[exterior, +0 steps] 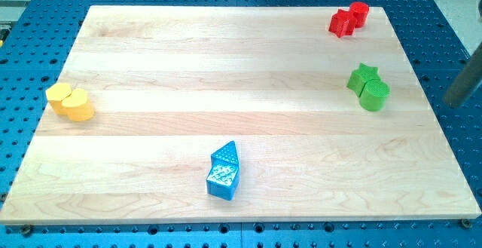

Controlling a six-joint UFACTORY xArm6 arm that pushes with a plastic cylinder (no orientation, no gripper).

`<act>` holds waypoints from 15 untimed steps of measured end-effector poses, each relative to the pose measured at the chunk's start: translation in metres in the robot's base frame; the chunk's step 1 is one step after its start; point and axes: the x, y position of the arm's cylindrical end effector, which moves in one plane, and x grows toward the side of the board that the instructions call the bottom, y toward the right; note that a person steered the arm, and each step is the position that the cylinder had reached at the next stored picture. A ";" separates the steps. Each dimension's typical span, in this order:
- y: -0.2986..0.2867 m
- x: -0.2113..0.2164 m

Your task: Keep red circle at the center

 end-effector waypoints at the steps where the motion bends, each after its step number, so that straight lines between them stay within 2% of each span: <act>1: 0.000 -0.082; 2: 0.000 -0.171; 4: -0.012 -0.225; 5: -0.047 -0.227; 6: -0.091 -0.201; 8: -0.094 -0.225; 9: -0.117 -0.224; 10: -0.173 -0.180; 11: -0.253 -0.140; 13: -0.302 -0.162; 14: -0.326 -0.086; 15: -0.332 -0.048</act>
